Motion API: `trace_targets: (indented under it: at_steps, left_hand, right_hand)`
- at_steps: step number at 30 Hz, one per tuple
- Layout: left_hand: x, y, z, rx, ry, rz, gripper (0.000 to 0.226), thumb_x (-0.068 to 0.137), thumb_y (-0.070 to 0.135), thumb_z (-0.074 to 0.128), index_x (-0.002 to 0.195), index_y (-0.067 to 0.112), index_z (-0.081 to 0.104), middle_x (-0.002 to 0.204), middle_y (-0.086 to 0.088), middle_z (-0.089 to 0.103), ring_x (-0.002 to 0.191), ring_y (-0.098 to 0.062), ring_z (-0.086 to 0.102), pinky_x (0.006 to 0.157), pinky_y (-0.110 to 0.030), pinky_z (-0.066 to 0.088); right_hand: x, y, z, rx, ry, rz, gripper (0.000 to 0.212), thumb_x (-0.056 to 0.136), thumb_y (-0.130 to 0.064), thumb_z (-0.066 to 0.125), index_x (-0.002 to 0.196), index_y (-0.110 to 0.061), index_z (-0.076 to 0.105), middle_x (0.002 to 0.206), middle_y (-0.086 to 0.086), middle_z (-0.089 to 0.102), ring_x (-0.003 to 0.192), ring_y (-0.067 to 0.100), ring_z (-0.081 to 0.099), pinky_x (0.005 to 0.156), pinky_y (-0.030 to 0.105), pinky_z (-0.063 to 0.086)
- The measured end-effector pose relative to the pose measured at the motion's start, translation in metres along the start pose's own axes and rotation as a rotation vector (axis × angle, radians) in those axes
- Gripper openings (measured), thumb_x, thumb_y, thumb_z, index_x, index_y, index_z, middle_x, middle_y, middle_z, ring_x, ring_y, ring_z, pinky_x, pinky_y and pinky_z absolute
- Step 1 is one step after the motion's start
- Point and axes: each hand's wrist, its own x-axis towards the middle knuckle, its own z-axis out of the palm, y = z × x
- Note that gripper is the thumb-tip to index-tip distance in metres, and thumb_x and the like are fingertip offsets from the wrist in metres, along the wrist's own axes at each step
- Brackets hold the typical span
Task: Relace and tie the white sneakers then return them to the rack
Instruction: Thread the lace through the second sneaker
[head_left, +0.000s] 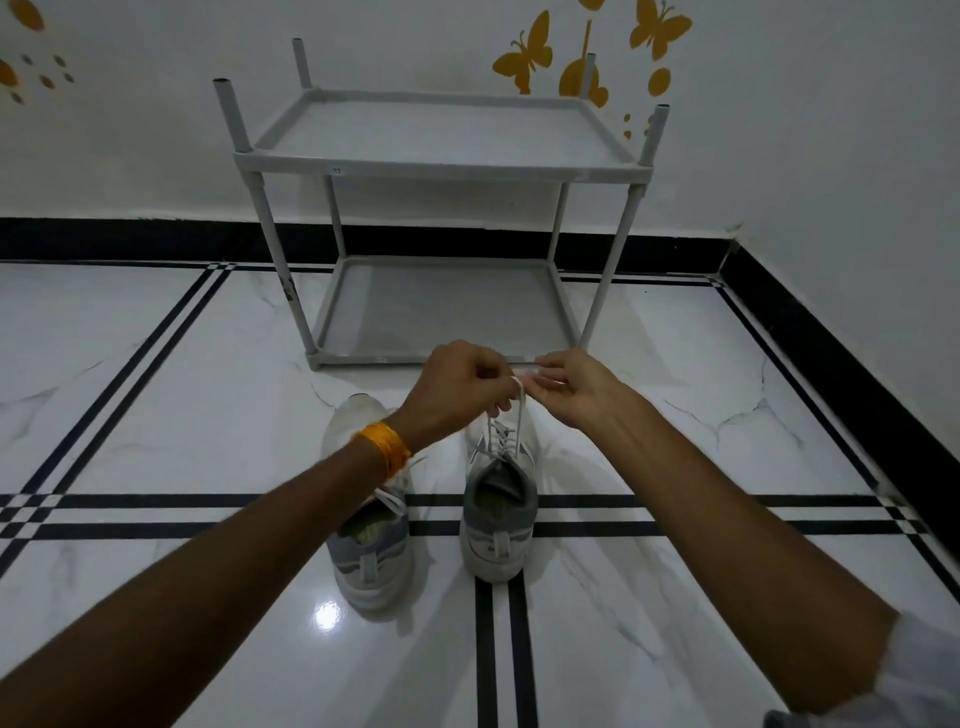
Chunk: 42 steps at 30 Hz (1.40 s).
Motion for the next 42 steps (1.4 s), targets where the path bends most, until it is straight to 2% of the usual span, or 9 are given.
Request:
trace_targets:
  at_steps: [4,7,11,17,23,28,37,40,42]
  left_hand:
    - [0.006,0.006,-0.004,-0.477,-0.087,-0.426,0.02,0.086,0.016,0.058,0.073,0.004,0.068,0.066,-0.009,0.067,0.053,-0.012,0.057,0.047,-0.018,0.043]
    - [0.009,0.006,-0.004,-0.585,-0.053,-0.488,0.03,0.09,0.022,0.052,0.086,-0.002,0.069,0.075,-0.014,0.072,0.061,-0.017,0.065,0.053,-0.02,0.051]
    - [0.009,0.001,-0.002,-0.591,0.0,-0.47,0.034,0.092,0.02,0.047,0.088,-0.006,0.069,0.076,-0.019,0.073,0.065,-0.025,0.07,0.06,-0.029,0.057]
    - [0.006,-0.031,-0.016,0.345,0.045,0.052,0.032,0.091,0.032,0.059,0.07,0.011,0.071,0.057,-0.003,0.067,0.048,-0.016,0.056,0.054,-0.024,0.046]
    - [-0.027,-0.095,-0.035,0.834,-0.148,-0.097,0.032,0.094,0.032,0.055,0.088,0.004,0.069,0.085,-0.016,0.071,0.078,-0.03,0.066,0.07,-0.032,0.048]
    - [-0.057,-0.125,-0.029,0.87,-0.285,-0.248,0.033,0.096,0.032,0.049,0.097,0.007,0.07,0.099,-0.014,0.071,0.089,-0.027,0.067,0.075,-0.029,0.045]
    - [-0.054,-0.118,-0.02,1.062,-0.318,-0.237,0.031,0.095,0.031,0.048,0.103,0.011,0.07,0.098,-0.01,0.071,0.09,-0.025,0.068,0.079,-0.033,0.052]
    - [-0.051,-0.101,-0.005,0.97,-0.139,-0.207,0.034,0.094,0.033,0.049,0.12,0.012,0.059,0.104,-0.01,0.067,0.087,-0.028,0.066,0.074,-0.036,0.051]
    - [-0.048,-0.088,0.015,0.741,-0.055,-0.17,0.037,0.093,0.032,0.052,0.127,0.016,0.055,0.112,-0.01,0.061,0.086,-0.03,0.065,0.071,-0.037,0.051]
  right_hand:
    - [-0.019,0.001,-0.003,-0.428,-0.002,-0.289,0.027,0.09,-0.013,0.059,0.112,0.001,0.062,0.099,0.015,0.063,0.085,0.024,0.064,0.071,0.029,0.055]
    - [-0.042,-0.002,0.0,-0.83,-0.167,-0.46,0.035,0.089,-0.037,0.064,0.102,-0.005,0.066,0.087,0.005,0.071,0.076,0.019,0.07,0.067,0.03,0.055]
    - [-0.042,-0.002,-0.004,-1.145,-0.161,-0.653,0.019,0.083,-0.027,0.075,0.085,-0.01,0.066,0.07,-0.001,0.07,0.056,0.004,0.064,0.052,0.021,0.048]
    - [-0.024,-0.018,-0.021,-1.228,0.017,-0.769,0.02,0.084,-0.026,0.073,0.078,-0.007,0.071,0.075,0.002,0.069,0.073,0.013,0.064,0.067,0.025,0.05]
    - [0.016,-0.018,-0.102,-1.718,0.5,-0.709,0.02,0.084,-0.026,0.071,0.08,-0.006,0.067,0.068,0.005,0.062,0.063,0.021,0.058,0.055,0.023,0.04]
    - [0.039,0.025,-0.157,-1.807,0.477,-0.44,0.027,0.085,-0.027,0.068,0.07,-0.009,0.054,0.07,0.003,0.057,0.064,0.018,0.055,0.052,0.022,0.038]
    - [0.04,0.043,-0.159,-1.852,0.377,-0.427,0.041,0.095,-0.029,0.057,0.06,-0.017,0.038,0.079,0.004,0.058,0.079,0.02,0.062,0.062,0.025,0.038]
    - [0.035,0.042,-0.141,-1.827,0.3,-0.515,0.025,0.096,-0.034,0.052,0.097,-0.011,0.061,0.109,0.01,0.061,0.102,0.026,0.06,0.076,0.031,0.047]
    - [0.03,0.046,-0.119,-1.742,0.262,-0.696,0.03,0.095,-0.029,0.055,0.119,-0.013,0.061,0.122,0.011,0.058,0.11,0.029,0.057,0.086,0.037,0.049]
